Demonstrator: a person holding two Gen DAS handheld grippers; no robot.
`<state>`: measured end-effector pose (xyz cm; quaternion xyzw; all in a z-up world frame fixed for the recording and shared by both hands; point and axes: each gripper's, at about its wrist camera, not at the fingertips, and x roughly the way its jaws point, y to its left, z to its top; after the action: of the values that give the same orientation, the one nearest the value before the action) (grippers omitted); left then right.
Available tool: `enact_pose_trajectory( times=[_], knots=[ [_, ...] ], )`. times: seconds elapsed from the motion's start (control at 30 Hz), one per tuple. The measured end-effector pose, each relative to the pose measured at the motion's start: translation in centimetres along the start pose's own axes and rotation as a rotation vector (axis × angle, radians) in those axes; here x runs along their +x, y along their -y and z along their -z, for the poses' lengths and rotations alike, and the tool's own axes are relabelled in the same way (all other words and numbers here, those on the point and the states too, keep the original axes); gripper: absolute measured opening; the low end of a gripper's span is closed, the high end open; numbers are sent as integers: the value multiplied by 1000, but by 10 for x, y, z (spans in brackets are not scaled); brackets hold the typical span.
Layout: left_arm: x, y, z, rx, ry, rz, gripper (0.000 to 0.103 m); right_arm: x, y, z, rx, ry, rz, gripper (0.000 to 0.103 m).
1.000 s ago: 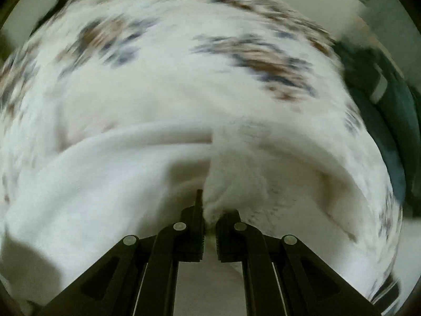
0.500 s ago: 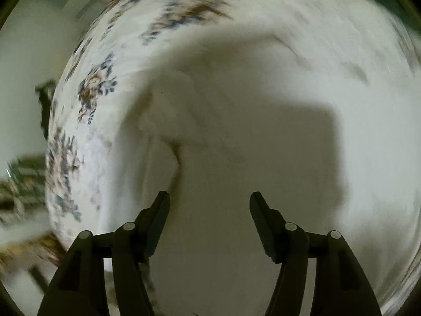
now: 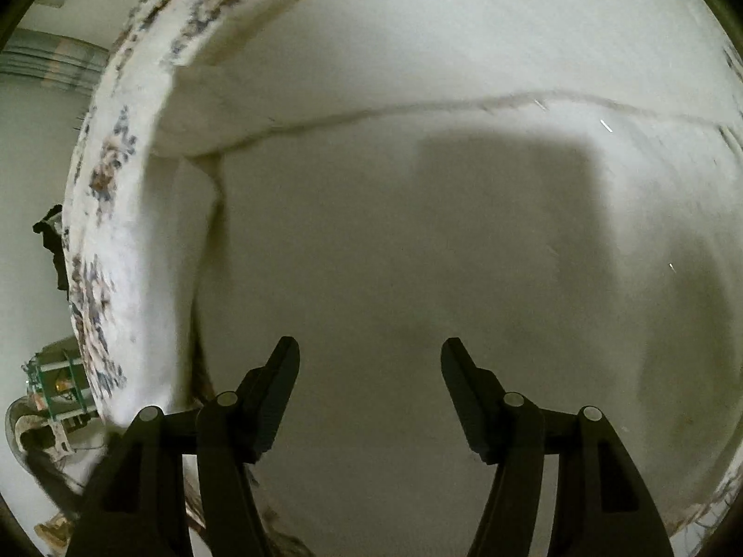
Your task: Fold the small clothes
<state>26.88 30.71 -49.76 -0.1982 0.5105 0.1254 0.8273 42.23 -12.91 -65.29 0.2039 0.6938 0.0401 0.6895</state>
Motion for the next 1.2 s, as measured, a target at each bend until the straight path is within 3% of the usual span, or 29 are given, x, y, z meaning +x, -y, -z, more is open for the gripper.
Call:
enact_pose_trajectory(
  times=[0.17,0.27,0.33,0.4,0.47,0.53,0.6,0.73,0.8,0.9,0.97,1.03,1.1,1.13,1.17,1.2],
  knots=[
    [5,-33,-73,-84,181,-43,8,10,-54,-21,-3,103,3,65],
    [40,-44,-91,-154,122,-10,13,31,-77,-30,23,94,-1,65],
    [63,-56,-87,-229,36,30,19,45,-91,-33,20,77,12,66],
    [67,-71,-73,-301,9,52,24,49,-98,-34,8,78,34,72],
    [65,-93,-55,-406,-6,71,50,49,-101,-35,-5,85,33,72],
    [55,-108,-37,-508,-5,97,58,45,-99,-35,-15,91,34,72],
    [49,-119,-19,-609,-23,151,60,43,-94,-34,-6,91,38,72],
    [50,-109,10,-701,-74,259,61,44,-85,-35,30,77,36,72],
    [63,-105,10,-729,-84,267,60,45,-82,-37,37,72,39,72],
    [79,-114,-1,-803,-35,287,61,46,-79,-37,31,66,45,72],
    [90,-117,-15,-843,7,355,61,45,-79,-38,27,66,46,72],
    [97,-114,-29,-828,30,380,60,45,-79,-39,20,72,50,72],
    [99,-110,-42,-791,67,342,58,45,-80,-40,13,77,59,72],
    [98,-109,-47,-772,91,317,48,45,-80,-40,8,82,74,72],
    [96,-107,-53,-747,109,286,19,44,-80,-41,-3,88,113,72],
    [95,-105,-60,-709,109,250,11,44,-82,-42,-16,94,174,72]
  ],
)
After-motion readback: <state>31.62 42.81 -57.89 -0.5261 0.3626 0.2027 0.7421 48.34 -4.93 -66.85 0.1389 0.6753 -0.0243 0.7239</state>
